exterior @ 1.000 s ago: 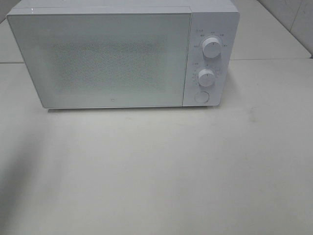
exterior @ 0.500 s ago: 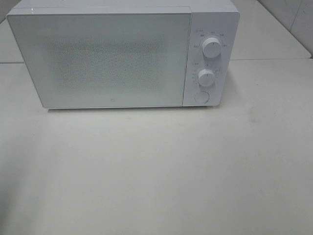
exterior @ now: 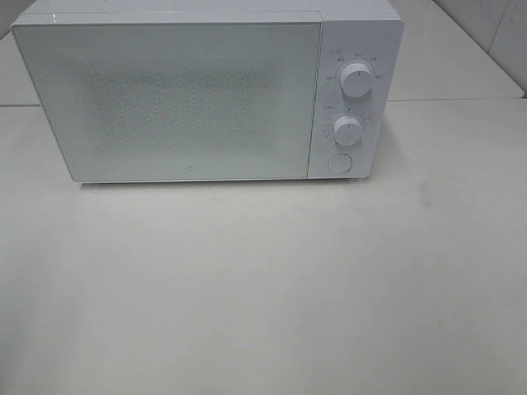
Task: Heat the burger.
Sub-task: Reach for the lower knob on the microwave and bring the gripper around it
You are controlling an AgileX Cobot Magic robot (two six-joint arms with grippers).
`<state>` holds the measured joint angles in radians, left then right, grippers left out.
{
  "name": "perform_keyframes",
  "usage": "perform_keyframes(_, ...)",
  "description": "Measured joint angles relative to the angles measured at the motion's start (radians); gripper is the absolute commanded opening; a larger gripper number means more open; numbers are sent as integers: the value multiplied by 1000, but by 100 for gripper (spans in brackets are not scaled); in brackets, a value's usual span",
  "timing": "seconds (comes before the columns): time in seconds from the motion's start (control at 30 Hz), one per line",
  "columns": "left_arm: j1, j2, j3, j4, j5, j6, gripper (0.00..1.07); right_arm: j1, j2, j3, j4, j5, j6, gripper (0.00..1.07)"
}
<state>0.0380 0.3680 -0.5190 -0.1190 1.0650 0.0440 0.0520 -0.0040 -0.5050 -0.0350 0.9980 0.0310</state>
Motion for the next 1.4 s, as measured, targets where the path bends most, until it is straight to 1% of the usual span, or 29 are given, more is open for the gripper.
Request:
perform_keyframes(0.03,0,-46,0,3,0,0,100,0,0,0,0,0,0,75)
perform_keyframes(0.1,0,-71,0,3,0,0,100,0,0,0,0,0,0,75)
perform_keyframes(0.13,0,-121,0,3,0,0,100,0,0,0,0,0,0,75)
perform_keyframes(0.2,0,-140,0,3,0,0,100,0,0,0,0,0,0,75)
perform_keyframes(0.23,0,-187,0,-8,0,0,100,0,0,0,0,0,0,75)
perform_keyframes(0.3,0,-205,0,-15,0,0,100,0,0,0,0,0,0,75)
perform_keyframes(0.4,0,-287,0,-37,0,-4,100,0,0,0,0,0,0,75)
perform_keyframes(0.43,0,-287,0,-37,0,-4,100,0,0,0,0,0,0,75)
perform_keyframes(0.53,0,-356,0,-39,0,-4,100,0,0,0,0,0,0,75)
perform_keyframes(1.4,0,-373,0,-39,0,-5,100,0,0,0,0,0,0,75)
